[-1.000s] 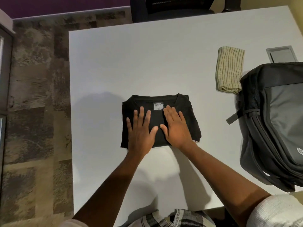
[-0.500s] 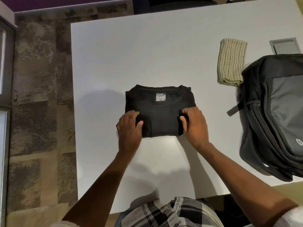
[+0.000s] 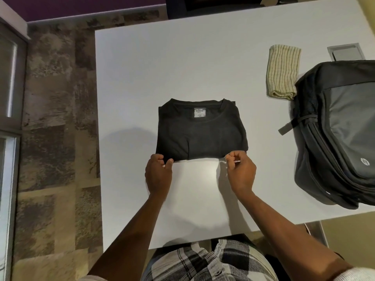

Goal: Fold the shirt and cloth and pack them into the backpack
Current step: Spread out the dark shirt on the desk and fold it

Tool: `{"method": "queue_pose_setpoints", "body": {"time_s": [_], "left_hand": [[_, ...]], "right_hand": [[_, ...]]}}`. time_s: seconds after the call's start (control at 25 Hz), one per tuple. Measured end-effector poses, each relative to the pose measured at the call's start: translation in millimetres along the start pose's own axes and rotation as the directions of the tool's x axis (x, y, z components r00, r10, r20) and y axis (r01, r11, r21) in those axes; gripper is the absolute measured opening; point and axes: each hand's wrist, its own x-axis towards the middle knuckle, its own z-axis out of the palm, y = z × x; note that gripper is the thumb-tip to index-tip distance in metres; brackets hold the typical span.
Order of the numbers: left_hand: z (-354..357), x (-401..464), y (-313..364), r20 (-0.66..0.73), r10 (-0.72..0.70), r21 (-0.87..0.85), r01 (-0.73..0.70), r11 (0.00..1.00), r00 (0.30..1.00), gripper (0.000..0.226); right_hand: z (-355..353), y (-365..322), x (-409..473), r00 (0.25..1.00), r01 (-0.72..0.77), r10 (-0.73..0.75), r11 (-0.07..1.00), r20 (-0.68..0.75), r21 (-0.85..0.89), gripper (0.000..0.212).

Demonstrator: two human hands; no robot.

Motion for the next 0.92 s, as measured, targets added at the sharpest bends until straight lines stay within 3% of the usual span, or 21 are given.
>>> {"method": "queue_pose_setpoints", "body": {"time_s": [0.2, 0.4, 0.6, 0.92], "left_hand": [[1.6, 2.9, -3.7, 0.008, -0.068, 0.023, 0.068, 0.997, 0.998, 0.029], [-0.1, 7.1, -2.6, 0.014, -0.017, 0.020, 0.016, 1.000, 1.000, 0.032], [-14.1, 24.6, -17.0, 0.121, -0.003, 0.067, -0.005, 0.998, 0.993, 0.029], [-27.6, 41.2, -20.5, 0.176, 0.009, 0.138, -0.034, 0.990, 0.984, 0.025]], "right_hand": [[10.2, -15.3, 1.3, 0.996, 0.042, -0.030, 0.988, 0.078, -0.151, 0.022], [16.3, -24.4, 6.2, 0.995, 0.037, -0.009, 0.958, 0.096, -0.285, 0.019], [12.2, -19.1, 18.1, 0.988, 0.041, -0.004, 0.971, 0.155, -0.234, 0.020], [6.5, -11.5, 24.5, 0.976, 0.097, -0.062, 0.982, 0.210, -0.163, 0.017]]}}
